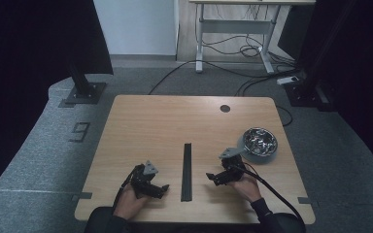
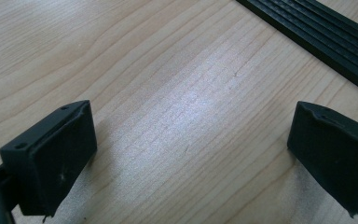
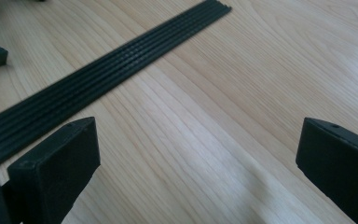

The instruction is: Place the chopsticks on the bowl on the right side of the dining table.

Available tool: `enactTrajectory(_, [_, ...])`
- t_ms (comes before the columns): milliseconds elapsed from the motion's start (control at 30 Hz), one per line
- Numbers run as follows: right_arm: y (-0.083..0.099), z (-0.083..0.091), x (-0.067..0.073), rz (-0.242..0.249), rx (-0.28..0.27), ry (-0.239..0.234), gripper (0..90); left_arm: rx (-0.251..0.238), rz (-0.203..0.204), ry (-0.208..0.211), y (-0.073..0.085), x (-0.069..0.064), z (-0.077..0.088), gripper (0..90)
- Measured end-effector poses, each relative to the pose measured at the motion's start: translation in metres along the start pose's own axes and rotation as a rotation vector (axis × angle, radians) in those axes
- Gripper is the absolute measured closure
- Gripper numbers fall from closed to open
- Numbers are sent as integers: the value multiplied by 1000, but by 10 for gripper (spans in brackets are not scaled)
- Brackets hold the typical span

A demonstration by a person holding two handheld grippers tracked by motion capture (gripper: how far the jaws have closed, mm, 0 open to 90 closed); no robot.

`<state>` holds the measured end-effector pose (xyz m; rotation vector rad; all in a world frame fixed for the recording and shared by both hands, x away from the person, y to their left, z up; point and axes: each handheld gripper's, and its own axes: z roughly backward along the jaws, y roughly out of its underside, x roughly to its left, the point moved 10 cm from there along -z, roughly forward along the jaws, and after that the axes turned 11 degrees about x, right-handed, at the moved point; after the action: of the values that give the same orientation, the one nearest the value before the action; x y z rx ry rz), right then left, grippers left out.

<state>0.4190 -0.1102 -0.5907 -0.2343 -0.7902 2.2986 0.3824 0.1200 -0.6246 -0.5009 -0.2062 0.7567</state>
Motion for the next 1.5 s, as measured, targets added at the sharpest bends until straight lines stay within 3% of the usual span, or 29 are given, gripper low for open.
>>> enactTrajectory(767, [-25,-40,34,51,26,-18,0,0,0,0,0,0,0,9])
enactTrajectory(1500, [-23,-57,41,63,59,6,0,0,7,-3,0,-1,0,9])
